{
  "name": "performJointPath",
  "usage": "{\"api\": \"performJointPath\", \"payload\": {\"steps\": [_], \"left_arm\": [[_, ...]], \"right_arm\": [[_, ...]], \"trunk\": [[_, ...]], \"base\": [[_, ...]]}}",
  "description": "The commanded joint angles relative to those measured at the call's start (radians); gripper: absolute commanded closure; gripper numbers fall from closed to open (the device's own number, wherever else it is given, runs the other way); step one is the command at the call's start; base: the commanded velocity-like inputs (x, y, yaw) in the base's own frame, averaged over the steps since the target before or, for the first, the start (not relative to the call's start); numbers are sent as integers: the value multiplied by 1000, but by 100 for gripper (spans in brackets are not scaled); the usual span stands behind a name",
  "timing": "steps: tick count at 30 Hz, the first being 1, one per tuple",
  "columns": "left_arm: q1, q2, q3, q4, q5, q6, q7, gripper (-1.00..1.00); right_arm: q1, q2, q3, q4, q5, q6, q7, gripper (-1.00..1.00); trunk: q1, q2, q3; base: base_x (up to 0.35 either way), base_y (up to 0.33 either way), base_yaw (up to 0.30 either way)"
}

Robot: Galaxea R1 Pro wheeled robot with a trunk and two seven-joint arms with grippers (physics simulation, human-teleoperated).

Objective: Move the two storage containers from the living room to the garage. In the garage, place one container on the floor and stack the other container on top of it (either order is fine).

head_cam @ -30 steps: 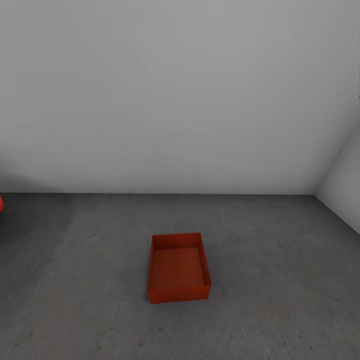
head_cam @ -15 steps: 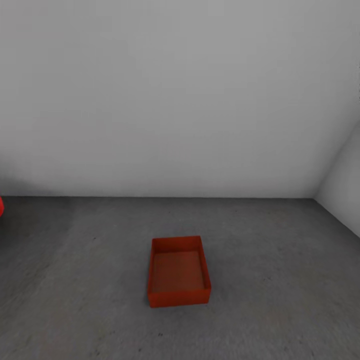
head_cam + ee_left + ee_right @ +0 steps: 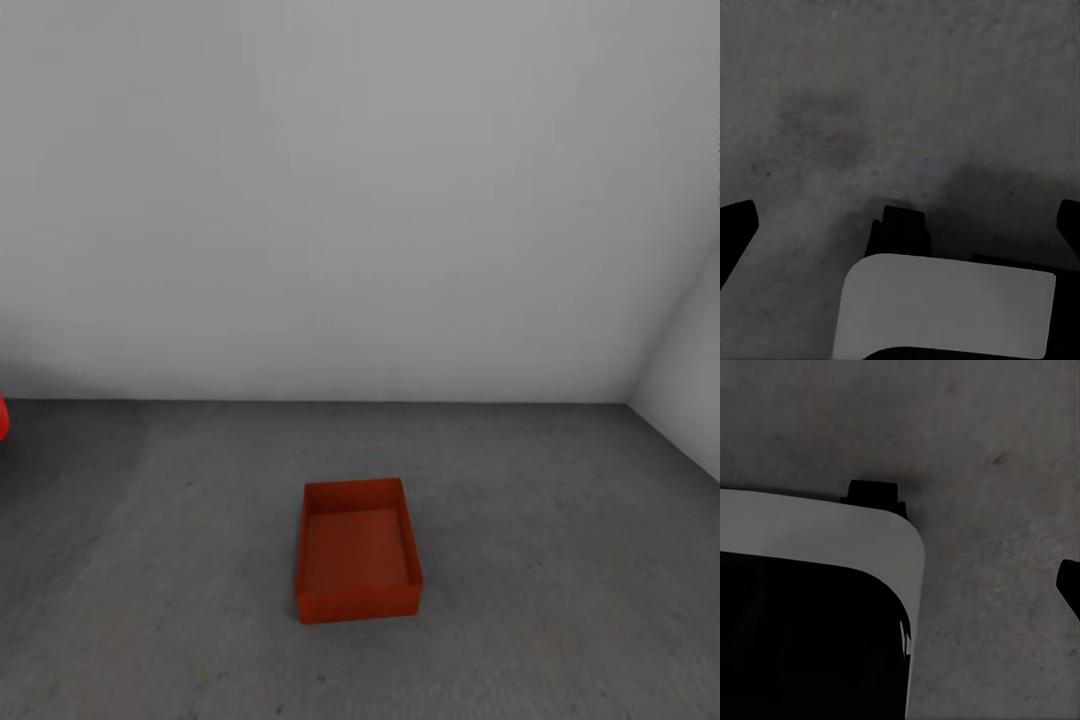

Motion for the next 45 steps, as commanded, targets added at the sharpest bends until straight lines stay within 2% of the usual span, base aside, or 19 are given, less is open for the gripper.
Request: {"api": "performJointPath", "payload": {"steps": [1,9,23,45], "left_arm": [[0,0,-9,0,10,1,-1,-100],[0,0,-10,0,11,9,-1,-100],[0,0,-10,0,12,12,-2,-100],[0,1,-11,-1,4,-3,-2,-100]], "right_arm": [[-1,0,8,3,-10,-6,2,-100],[-1,0,8,3,-10,-6,2,-100],[-1,1,8,3,-10,-6,3,-100],[-1,3,8,3,-9,-6,2,-100]], "trunk": [[0,0,1],[0,0,14],[-54,98,80],[-54,98,116]], "base": [[0,0,0],[0,0,0],[0,0,0],[0,0,0]]}}
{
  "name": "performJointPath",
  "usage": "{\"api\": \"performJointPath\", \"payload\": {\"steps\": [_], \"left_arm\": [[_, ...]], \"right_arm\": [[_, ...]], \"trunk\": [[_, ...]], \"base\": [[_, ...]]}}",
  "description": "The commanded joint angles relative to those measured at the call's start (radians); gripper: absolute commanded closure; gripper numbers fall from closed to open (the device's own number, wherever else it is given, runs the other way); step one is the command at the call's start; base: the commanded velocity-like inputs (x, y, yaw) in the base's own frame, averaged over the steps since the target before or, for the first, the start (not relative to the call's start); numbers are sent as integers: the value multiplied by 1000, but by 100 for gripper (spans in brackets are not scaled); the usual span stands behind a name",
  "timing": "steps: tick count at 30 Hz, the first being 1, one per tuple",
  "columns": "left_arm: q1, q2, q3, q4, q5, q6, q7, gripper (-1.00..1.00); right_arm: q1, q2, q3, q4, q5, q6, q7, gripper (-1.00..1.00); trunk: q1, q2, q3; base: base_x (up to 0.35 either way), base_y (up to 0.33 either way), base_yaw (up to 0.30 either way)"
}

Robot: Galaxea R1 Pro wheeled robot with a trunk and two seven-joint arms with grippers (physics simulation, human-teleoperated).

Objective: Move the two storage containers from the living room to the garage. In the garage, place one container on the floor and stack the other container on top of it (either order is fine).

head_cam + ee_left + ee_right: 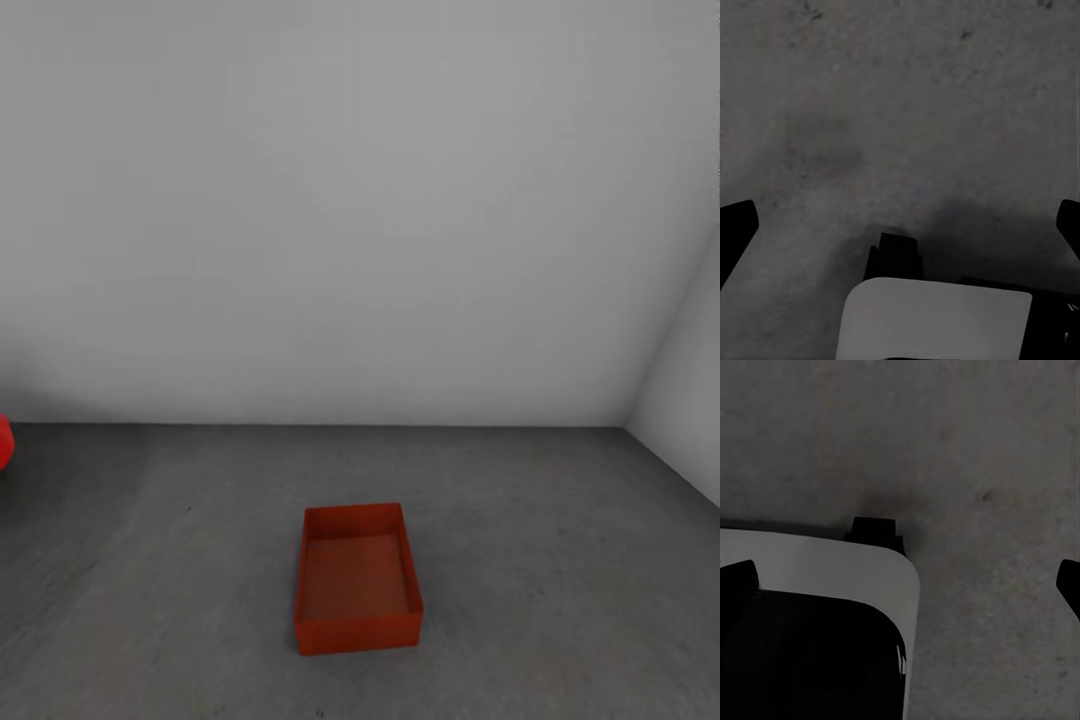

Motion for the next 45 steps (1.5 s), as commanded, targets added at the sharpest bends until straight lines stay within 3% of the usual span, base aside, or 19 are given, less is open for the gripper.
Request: {"api": "performJointPath", "payload": {"steps": [1,18,24,45], "left_arm": [[0,0,-8,0,10,0,-1,-100],[5,-17,-6,4,19,12,-8,-100],[35,-25,-6,4,18,2,-9,-100],[79,-30,-4,3,19,0,-9,-100]], "right_arm": [[-1,0,8,3,-10,-6,2,-100],[-1,1,5,2,-18,-6,2,-100],[-1,-1,4,2,-45,-6,3,-100],[-1,2,4,2,-50,-7,3,-100]], "trunk": [[0,0,1],[0,0,28],[0,0,38],[0,0,72]], "base": [[0,0,0],[0,0,0],[0,0,0],[0,0,0]]}}
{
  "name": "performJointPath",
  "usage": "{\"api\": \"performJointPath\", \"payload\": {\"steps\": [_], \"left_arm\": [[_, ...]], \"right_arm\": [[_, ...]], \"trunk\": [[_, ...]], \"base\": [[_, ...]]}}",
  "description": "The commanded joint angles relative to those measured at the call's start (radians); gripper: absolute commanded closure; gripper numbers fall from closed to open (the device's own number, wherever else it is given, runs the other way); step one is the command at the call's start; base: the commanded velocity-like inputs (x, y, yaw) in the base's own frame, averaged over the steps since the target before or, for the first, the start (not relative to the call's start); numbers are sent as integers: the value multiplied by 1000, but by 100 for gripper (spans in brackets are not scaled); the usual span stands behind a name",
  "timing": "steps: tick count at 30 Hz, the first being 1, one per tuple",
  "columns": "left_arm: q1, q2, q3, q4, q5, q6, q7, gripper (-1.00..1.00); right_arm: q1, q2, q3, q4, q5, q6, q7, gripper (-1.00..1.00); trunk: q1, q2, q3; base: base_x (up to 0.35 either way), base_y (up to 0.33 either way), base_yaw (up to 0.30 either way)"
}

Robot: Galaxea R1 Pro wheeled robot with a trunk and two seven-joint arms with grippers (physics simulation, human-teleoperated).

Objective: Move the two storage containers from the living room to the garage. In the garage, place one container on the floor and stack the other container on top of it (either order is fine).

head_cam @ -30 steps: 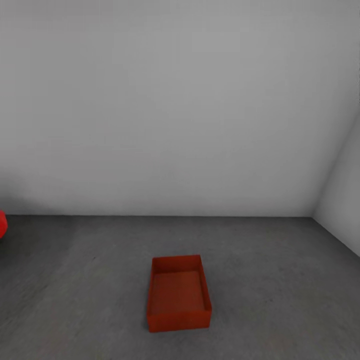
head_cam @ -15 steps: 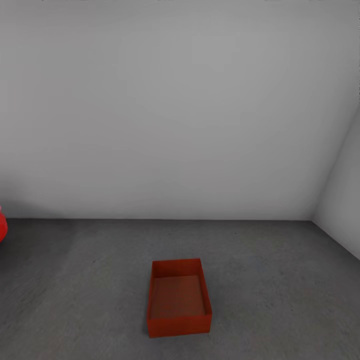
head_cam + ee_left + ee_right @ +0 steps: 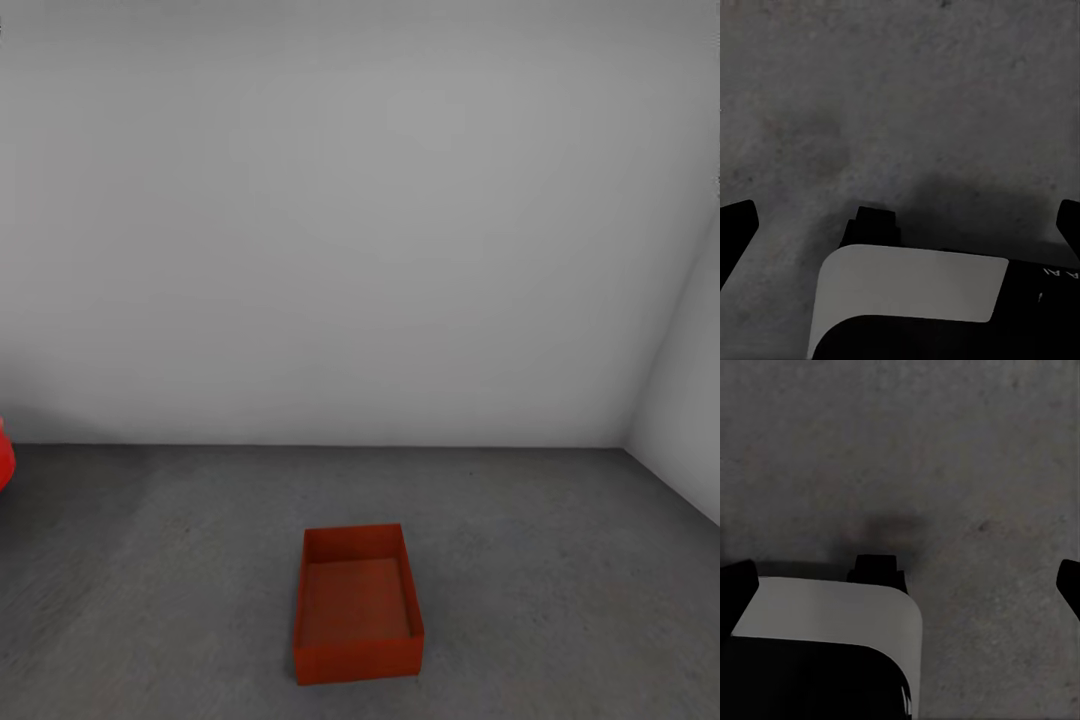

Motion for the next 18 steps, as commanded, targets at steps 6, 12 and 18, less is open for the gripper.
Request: {"api": "performJointPath", "payload": {"steps": [6,12,18], "left_arm": [[2,5,-8,1,10,0,-1,-100],[7,4,-9,1,10,0,-1,-100],[9,3,-9,1,10,0,-1,-100]], "right_arm": [[-1,-4,7,3,-11,-6,2,-100],[-1,-4,8,3,-11,-5,1,-100],[-1,-6,8,3,-10,-5,1,-100]], "trunk": [[0,0,9],[0,0,18],[0,0,28]], "base": [[0,0,0],[0,0,0],[0,0,0]]}}
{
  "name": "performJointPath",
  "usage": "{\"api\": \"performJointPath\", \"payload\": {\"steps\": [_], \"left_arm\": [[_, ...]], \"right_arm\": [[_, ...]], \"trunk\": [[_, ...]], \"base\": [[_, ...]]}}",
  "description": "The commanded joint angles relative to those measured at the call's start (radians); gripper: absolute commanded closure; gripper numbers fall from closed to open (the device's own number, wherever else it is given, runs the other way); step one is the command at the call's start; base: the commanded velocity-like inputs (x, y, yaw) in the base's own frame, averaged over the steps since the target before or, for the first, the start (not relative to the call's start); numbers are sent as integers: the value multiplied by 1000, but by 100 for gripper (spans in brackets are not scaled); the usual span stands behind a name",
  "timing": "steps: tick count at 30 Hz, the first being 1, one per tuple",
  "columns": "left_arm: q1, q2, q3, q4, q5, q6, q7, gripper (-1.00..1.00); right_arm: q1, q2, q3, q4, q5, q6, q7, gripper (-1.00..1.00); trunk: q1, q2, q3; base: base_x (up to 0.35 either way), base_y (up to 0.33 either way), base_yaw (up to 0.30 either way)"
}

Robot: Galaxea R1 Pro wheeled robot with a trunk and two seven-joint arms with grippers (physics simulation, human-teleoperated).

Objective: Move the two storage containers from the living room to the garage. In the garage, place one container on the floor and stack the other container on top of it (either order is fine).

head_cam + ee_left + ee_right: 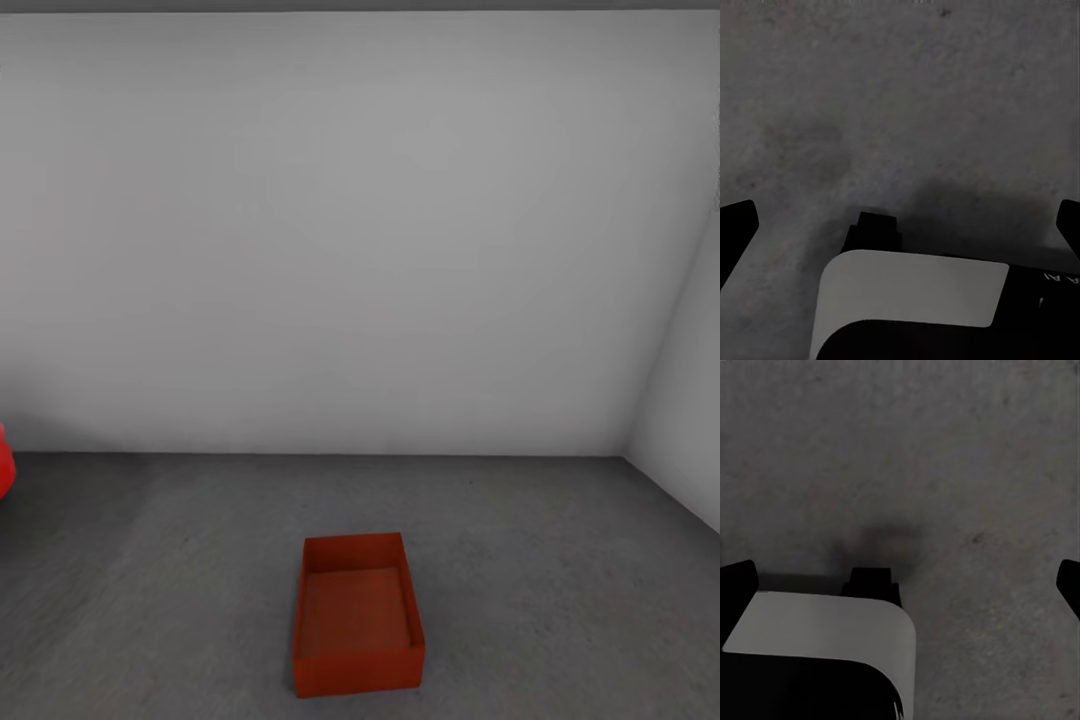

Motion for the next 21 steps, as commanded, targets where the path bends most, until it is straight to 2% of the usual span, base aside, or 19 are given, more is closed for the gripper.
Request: {"api": "performJointPath", "payload": {"steps": [1,21], "left_arm": [[0,0,-9,0,10,0,-1,-100],[0,0,-9,-1,10,0,-1,-100]], "right_arm": [[-1,0,9,3,-10,-6,2,-100],[-1,0,21,2,4,-2,1,-100]], "trunk": [[0,0,1],[0,0,6]], "base": [[0,0,0],[0,0,0]]}}
